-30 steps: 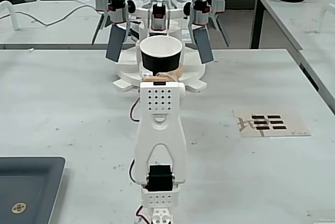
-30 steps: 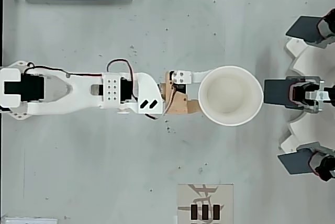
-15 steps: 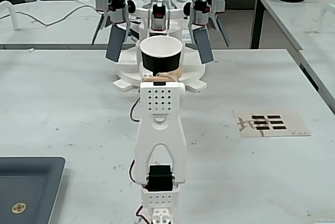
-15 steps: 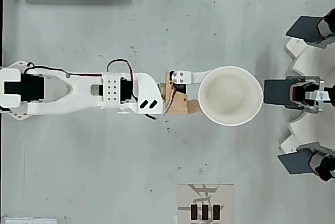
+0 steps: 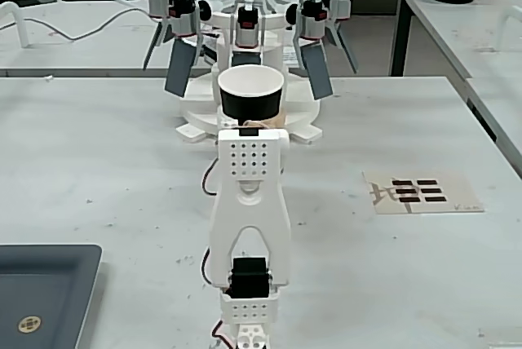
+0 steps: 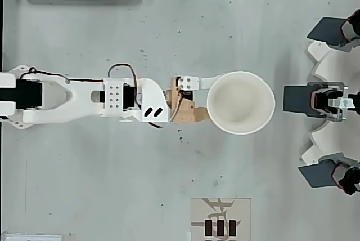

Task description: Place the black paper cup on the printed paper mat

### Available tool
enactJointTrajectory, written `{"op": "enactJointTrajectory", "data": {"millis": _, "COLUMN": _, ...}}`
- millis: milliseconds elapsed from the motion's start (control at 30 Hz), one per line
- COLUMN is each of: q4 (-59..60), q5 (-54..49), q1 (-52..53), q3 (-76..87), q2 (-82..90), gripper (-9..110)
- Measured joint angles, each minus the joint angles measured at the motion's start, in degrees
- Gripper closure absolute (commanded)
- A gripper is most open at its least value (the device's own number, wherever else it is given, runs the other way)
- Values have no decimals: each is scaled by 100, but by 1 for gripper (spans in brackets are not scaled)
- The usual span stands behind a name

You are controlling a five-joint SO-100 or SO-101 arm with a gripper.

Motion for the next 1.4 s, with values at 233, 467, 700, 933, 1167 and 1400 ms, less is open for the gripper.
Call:
{"op": "enactJointTrajectory", "data": {"millis": 233, "q4": -334, "q5": -158, "q1": 0, "q3": 993, "q2": 826, "gripper": 96}}
{"op": "enactJointTrajectory", "data": {"millis": 467, "q4": -826, "q5": -229, "q1": 0, "q3": 1951, "q2": 1380, "gripper": 95}}
{"op": "enactJointTrajectory", "data": {"millis": 700, "q4": -1002, "q5": -255, "q1": 9, "q3": 3059, "q2": 2153, "gripper": 96}}
{"op": "enactJointTrajectory", "data": {"millis": 933, "q4": -1072, "q5": -299, "q1": 272, "q3": 3814, "q2": 2865, "gripper": 96}}
{"op": "enactJointTrajectory", "data": {"millis": 1167, "q4": -1090, "q5": -299, "q1": 976, "q3": 4271, "q2": 3340, "gripper": 95}}
{"op": "enactJointTrajectory", "data": {"millis": 1400, "q4": -1107, "q5": -299, "q1": 1529, "q3": 4535, "q2": 3507, "gripper": 95}}
